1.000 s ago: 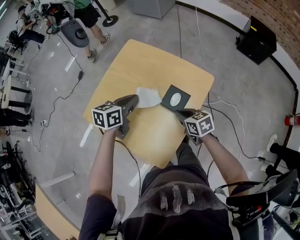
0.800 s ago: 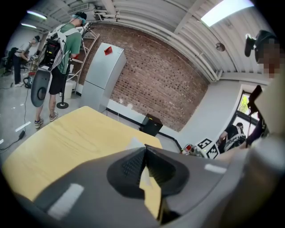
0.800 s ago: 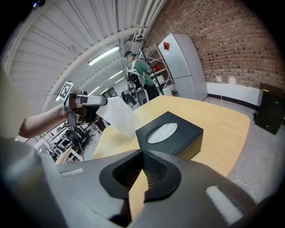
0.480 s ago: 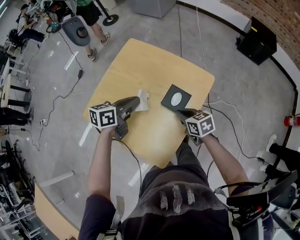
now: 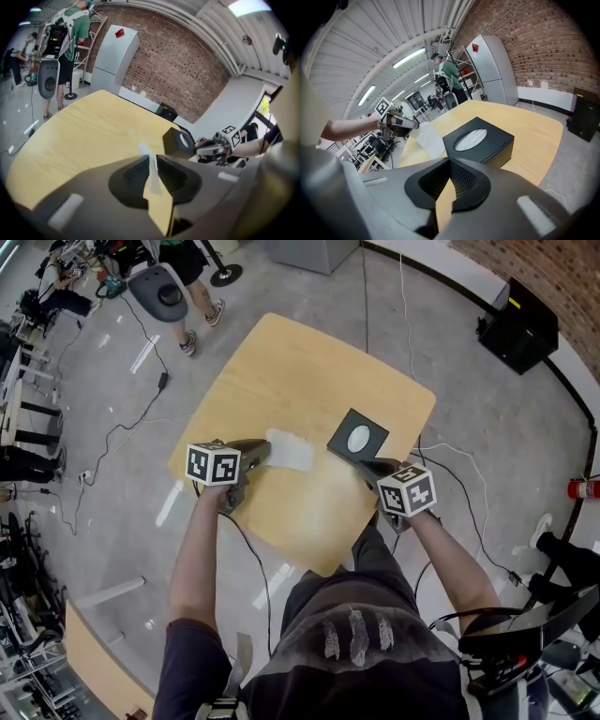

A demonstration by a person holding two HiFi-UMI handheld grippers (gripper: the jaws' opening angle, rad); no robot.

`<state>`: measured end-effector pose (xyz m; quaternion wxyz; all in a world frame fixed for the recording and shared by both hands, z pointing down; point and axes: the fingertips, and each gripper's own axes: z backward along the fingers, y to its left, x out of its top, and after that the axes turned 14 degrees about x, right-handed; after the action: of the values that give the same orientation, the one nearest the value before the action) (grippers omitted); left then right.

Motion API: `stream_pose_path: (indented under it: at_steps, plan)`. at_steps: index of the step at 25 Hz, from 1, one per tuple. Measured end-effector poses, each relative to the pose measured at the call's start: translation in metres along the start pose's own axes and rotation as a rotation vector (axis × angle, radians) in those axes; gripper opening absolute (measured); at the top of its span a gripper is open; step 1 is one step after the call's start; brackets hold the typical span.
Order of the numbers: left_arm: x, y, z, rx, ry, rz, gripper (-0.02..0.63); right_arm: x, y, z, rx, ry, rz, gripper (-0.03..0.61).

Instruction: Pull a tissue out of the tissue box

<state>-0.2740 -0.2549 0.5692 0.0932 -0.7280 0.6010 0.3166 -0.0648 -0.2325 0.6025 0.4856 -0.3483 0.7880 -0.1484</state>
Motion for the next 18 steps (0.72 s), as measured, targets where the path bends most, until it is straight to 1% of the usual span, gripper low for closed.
stream_pose_path:
  at_steps: [4,10,13,14,16,18]
  plan:
    - [-0.012,0.022,-0.012,0.105,0.043,-0.073,0.094,-0.001,0.001,-0.001,0.004,0.006,0.001,-0.003]
    - [-0.023,0.060,-0.015,0.206,0.069,-0.070,0.098,0.001,0.006,-0.009,0.011,0.013,-0.005,-0.003]
    - [-0.030,0.073,-0.012,0.253,0.087,-0.069,0.126,0.002,0.008,-0.010,0.014,0.018,-0.004,-0.003]
    - [-0.031,0.078,-0.010,0.271,0.085,-0.062,0.142,0.002,0.008,-0.010,0.015,0.019,-0.004,-0.003]
    - [-0.033,0.083,-0.007,0.306,0.072,-0.060,0.149,0.001,0.007,-0.010,0.016,0.019,-0.003,-0.003]
    - [-0.029,0.076,-0.005,0.320,0.048,-0.096,0.152,-0.001,0.006,-0.010,0.017,0.019,-0.003,-0.003]
